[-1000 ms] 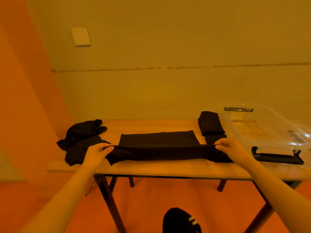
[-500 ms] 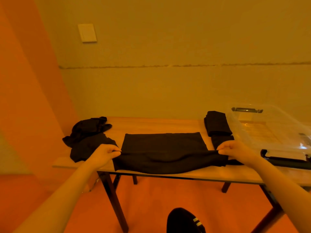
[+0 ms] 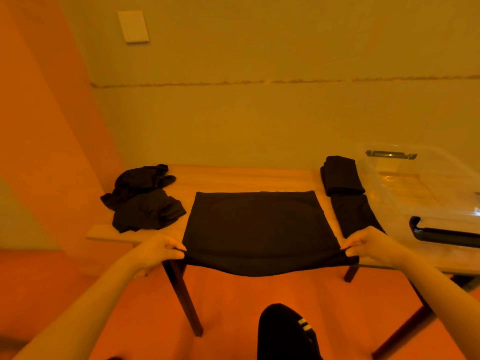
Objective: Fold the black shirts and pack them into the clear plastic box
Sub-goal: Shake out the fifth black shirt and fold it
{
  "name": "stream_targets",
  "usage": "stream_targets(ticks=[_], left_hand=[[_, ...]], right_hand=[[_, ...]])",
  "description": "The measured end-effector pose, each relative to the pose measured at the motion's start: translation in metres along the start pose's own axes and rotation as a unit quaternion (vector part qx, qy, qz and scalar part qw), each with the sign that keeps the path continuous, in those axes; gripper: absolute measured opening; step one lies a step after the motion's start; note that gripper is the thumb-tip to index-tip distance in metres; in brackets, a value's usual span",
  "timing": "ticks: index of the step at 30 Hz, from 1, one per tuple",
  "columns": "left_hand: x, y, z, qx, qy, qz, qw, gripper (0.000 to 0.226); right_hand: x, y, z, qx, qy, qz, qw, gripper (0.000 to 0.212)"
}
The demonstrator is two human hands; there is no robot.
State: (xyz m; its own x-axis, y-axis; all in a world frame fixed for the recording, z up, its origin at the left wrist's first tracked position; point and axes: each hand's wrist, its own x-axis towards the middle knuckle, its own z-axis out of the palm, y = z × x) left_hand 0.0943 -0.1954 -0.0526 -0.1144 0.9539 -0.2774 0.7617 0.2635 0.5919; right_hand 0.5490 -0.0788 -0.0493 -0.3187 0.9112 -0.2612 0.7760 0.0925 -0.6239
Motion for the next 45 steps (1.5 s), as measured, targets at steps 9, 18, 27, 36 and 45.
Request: stream_targets(ticks=[9, 18, 27, 36, 45], left_hand=[[0.022, 0.066, -0.071, -0.195, 0.331, 0.079, 0.92, 0.01], [-0.003, 0.131, -0.143, -0.265, 0.378, 0.154, 0.874, 0.017], [-0.007, 0.139, -0.159, -0.271, 0.36, 0.161, 0.878, 0.011], [0.121, 0.078, -0.114, -0.268, 0.26, 0.029, 0.927, 0.011], [0.301, 0.017, -0.066, -0.151, 0.156, -0.075, 0.973, 0.016]], right_hand=[[0.021, -0.069, -0.069, 0.191, 0.228, -0.093, 0.95, 0.014], [-0.009, -0.127, -0.148, 0.219, 0.305, -0.173, 0.91, 0.01], [-0.002, -0.135, -0.17, 0.217, 0.269, -0.167, 0.923, 0.011], [0.135, -0.091, -0.124, 0.137, 0.163, -0.052, 0.976, 0.013], [0.321, -0.041, -0.065, -0.079, 0.105, 0.019, 0.991, 0.018]])
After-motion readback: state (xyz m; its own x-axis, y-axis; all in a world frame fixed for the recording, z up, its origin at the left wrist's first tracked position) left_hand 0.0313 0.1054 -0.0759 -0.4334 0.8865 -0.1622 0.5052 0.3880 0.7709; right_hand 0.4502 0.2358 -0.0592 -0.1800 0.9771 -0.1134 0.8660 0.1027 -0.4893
